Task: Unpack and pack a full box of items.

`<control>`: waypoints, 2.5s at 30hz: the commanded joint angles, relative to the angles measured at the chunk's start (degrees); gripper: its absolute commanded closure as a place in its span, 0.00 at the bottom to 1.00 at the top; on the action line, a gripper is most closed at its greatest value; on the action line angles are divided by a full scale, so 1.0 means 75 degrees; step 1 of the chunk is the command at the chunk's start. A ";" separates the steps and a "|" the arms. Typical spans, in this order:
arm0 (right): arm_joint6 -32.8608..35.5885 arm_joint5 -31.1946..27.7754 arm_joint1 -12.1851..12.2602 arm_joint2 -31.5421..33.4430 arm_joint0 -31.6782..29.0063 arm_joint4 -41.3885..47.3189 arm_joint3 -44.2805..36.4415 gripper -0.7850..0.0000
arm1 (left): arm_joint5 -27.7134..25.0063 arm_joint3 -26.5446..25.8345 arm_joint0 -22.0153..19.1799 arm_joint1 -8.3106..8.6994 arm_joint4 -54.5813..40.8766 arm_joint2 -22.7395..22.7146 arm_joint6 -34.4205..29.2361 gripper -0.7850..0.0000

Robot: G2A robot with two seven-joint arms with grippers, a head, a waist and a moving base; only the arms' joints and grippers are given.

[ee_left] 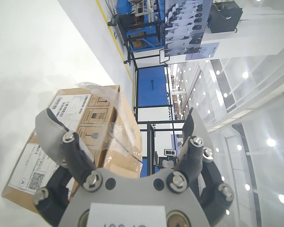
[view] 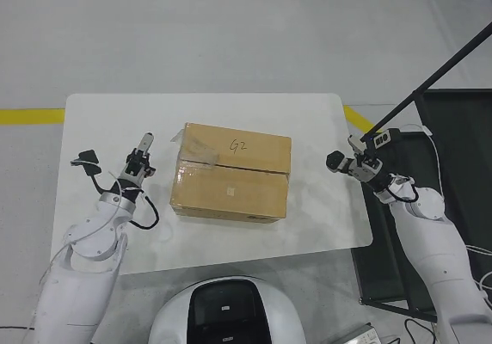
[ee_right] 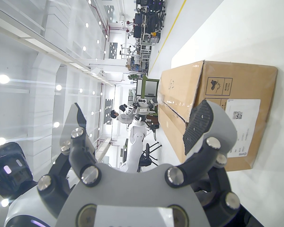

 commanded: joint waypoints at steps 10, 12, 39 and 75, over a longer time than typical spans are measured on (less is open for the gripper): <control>0.0023 -0.0028 -0.0043 -0.0008 0.0045 0.0036 0.0198 0.00 | 0.0294 0.1208 -0.0907 -0.0169 -0.0786 0.0518 -0.0392 0.00; 0.0039 -0.0023 -0.0052 -0.0021 0.0074 0.0033 0.0243 0.00 | 0.0236 0.1341 -0.1041 -0.0194 -0.0825 0.0592 -0.0423 0.00; 0.0134 -0.0080 -0.0133 -0.0047 0.0212 -0.0065 0.0419 0.00 | -0.0729 0.0261 -0.1016 -0.0432 -0.0625 0.1235 0.0063 0.00; 0.0240 0.0037 -0.0221 -0.0112 0.0410 -0.0178 0.0747 0.00 | 0.0447 0.2164 -0.1548 -0.0532 -0.1603 0.0651 -0.0497 0.00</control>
